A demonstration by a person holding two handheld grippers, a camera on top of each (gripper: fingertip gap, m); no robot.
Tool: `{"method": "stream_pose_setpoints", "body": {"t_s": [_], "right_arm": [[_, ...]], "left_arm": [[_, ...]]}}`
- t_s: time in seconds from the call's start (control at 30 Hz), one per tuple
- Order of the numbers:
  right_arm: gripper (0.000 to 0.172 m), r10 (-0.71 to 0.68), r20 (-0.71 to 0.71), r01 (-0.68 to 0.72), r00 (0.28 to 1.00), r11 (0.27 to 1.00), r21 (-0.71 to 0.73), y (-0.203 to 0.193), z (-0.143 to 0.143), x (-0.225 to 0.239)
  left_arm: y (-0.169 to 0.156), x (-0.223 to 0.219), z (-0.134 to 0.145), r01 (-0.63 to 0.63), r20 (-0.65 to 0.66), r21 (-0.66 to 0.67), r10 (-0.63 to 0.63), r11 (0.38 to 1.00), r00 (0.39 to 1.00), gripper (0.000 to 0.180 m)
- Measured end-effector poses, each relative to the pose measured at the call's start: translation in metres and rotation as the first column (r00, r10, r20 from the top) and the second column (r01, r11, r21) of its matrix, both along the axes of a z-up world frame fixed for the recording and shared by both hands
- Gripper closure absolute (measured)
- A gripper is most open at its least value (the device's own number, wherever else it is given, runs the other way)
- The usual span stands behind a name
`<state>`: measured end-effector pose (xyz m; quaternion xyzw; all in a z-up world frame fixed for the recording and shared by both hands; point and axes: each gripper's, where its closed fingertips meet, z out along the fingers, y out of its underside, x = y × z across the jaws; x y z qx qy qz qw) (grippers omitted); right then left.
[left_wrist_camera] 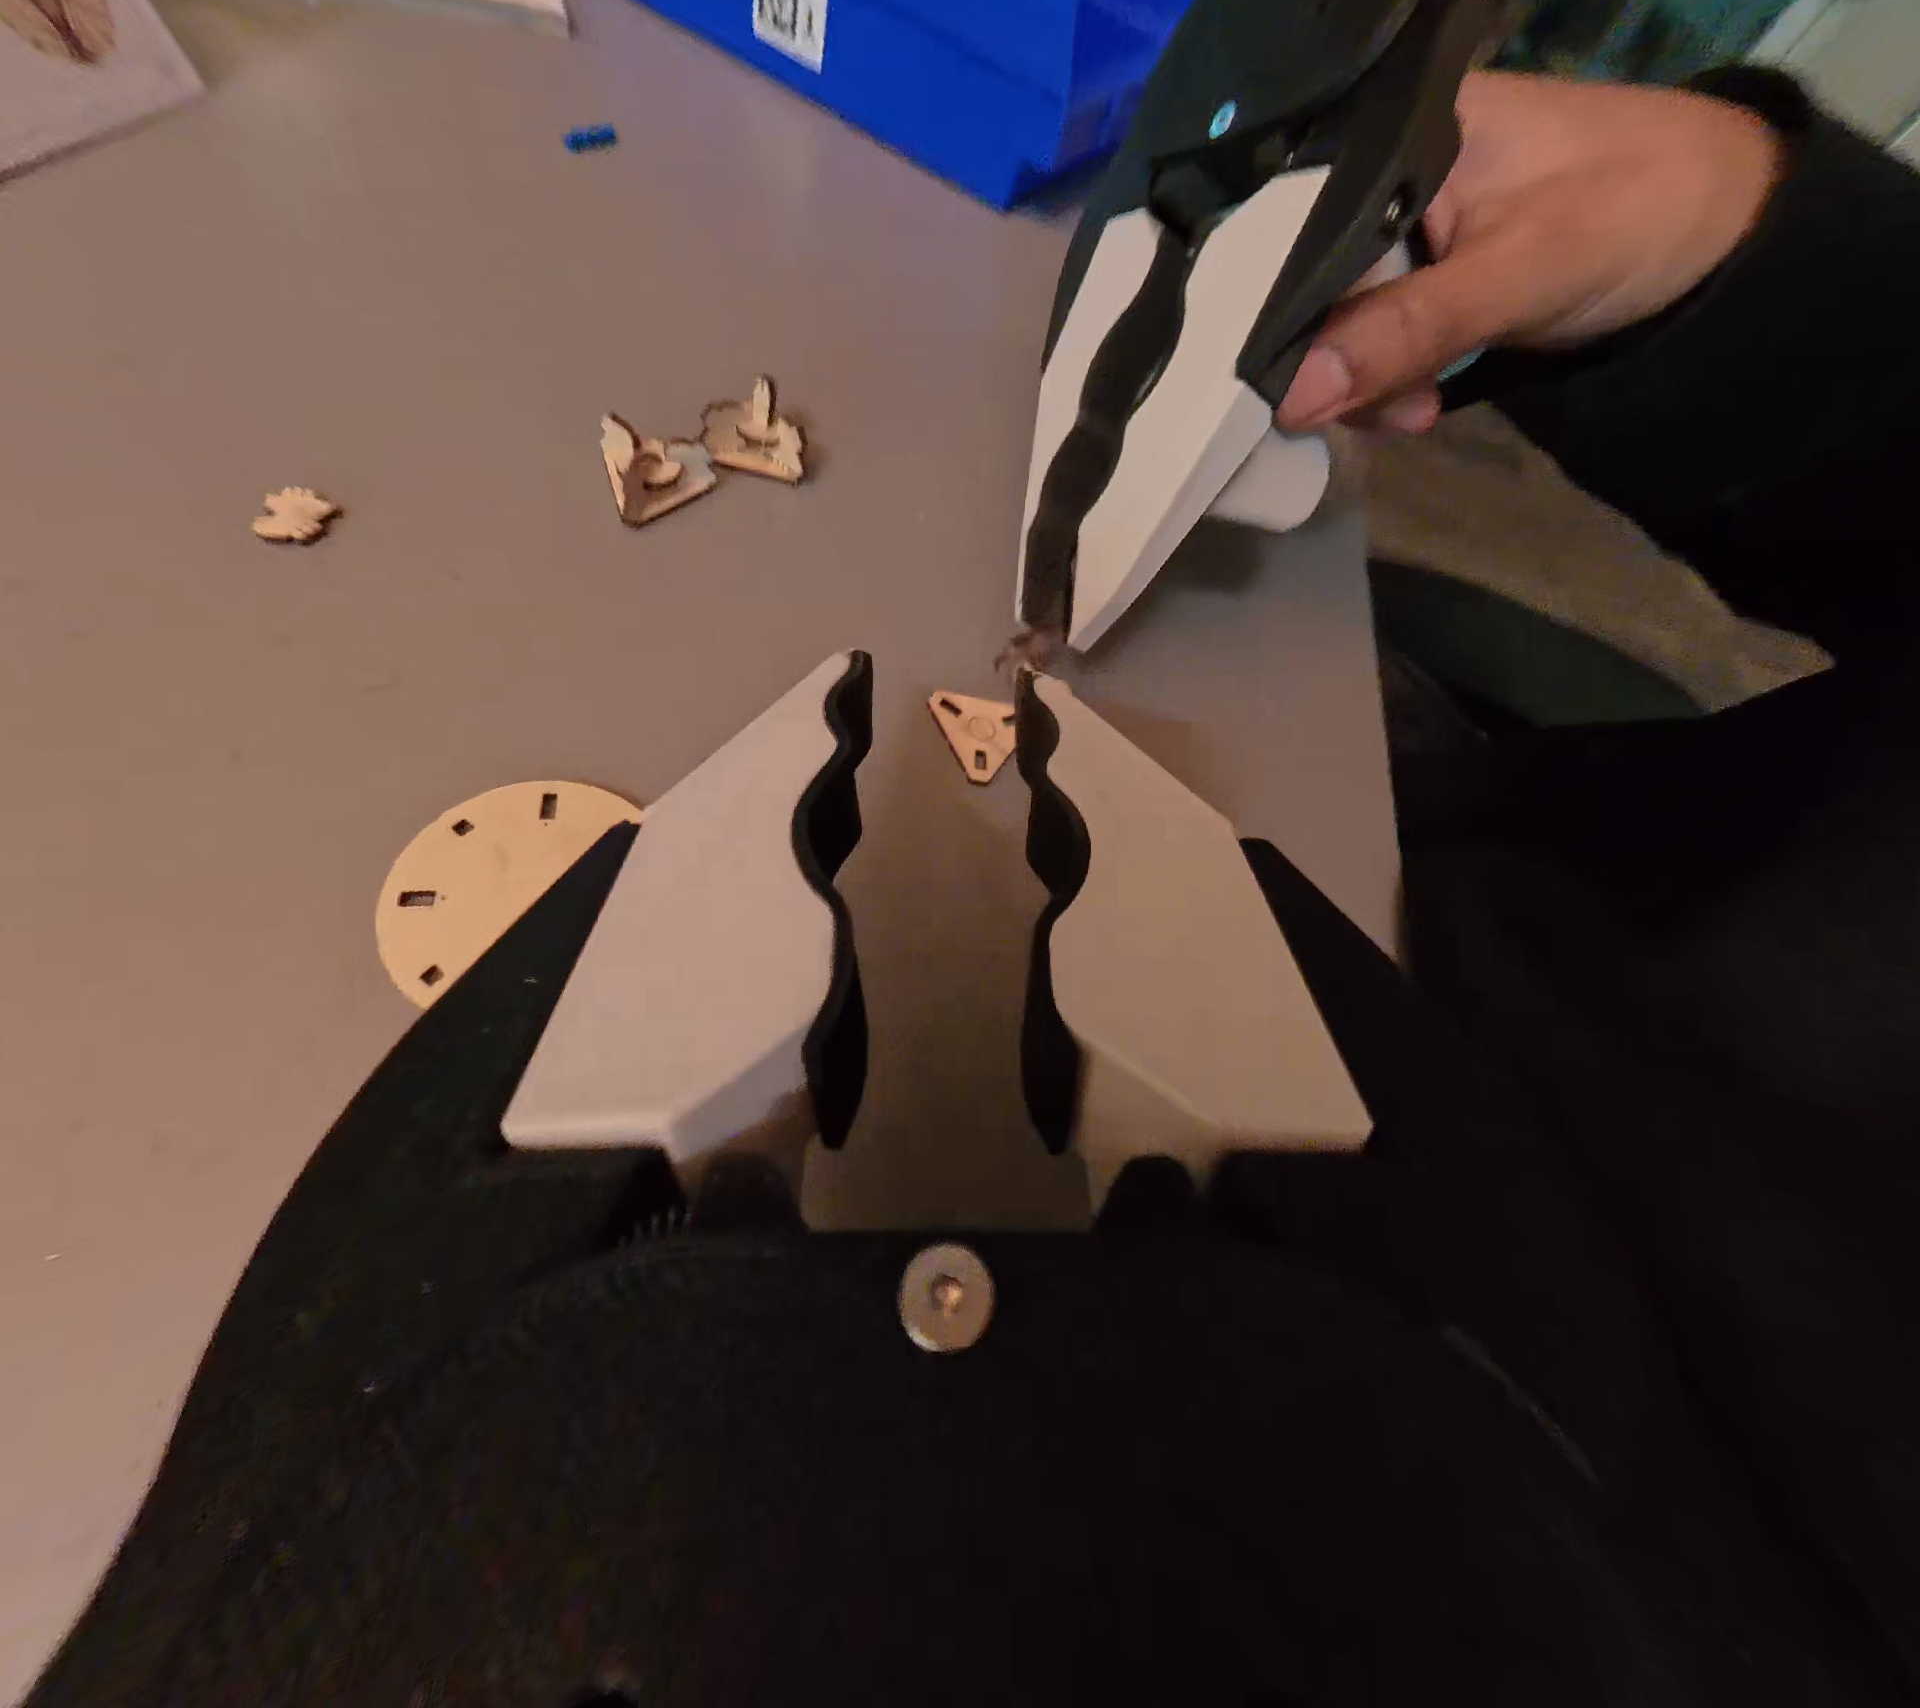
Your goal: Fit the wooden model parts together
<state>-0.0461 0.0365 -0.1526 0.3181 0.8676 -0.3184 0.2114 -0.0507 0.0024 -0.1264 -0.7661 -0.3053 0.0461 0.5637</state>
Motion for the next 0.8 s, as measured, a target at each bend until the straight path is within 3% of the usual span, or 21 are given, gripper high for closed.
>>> {"method": "stream_pose_setpoints", "body": {"t_s": [0.1, 0.2, 0.37, 0.47, 0.67, 0.8], "right_arm": [[0.157, -0.011, -0.048, 0.01, 0.999, 1.0, -0.015, -0.005, 0.008, -0.001], [0.157, -0.004, -0.231, 0.013, 0.973, 0.999, 0.036, 0.006, 0.013, -0.01], [0.142, 0.147, -0.532, -0.047, 0.834, 0.979, 0.197, 0.021, 0.003, -0.017], [0.138, 0.179, -0.512, -0.053, 0.84, 0.966, 0.251, 0.021, -0.016, -0.015], [0.133, 0.036, -0.373, 0.006, 0.927, 0.994, 0.11, -0.001, -0.017, -0.013], [0.148, 0.043, -0.361, 0.012, 0.932, 0.989, 0.148, 0.003, -0.023, -0.012]], "left_arm": [[-0.012, 0.002, 0.017, -0.004, -0.027, 0.127, 0.008, 0.992, 1.0, 0.156], [-0.021, 0.003, 0.025, -0.011, 0.012, 0.219, 0.008, 0.976, 1.0, 0.154], [-0.02, 0.008, 0.032, 0.017, 0.047, 0.301, -0.032, 0.953, 0.998, 0.153], [-0.017, 0.009, 0.027, 0.025, 0.064, 0.281, -0.044, 0.96, 0.997, 0.153], [-0.021, 0.006, 0.023, -0.003, 0.093, 0.282, -0.024, 0.96, 0.995, 0.153], [-0.023, 0.004, 0.022, -0.016, 0.127, 0.305, -0.024, 0.952, 0.992, 0.152]]}}
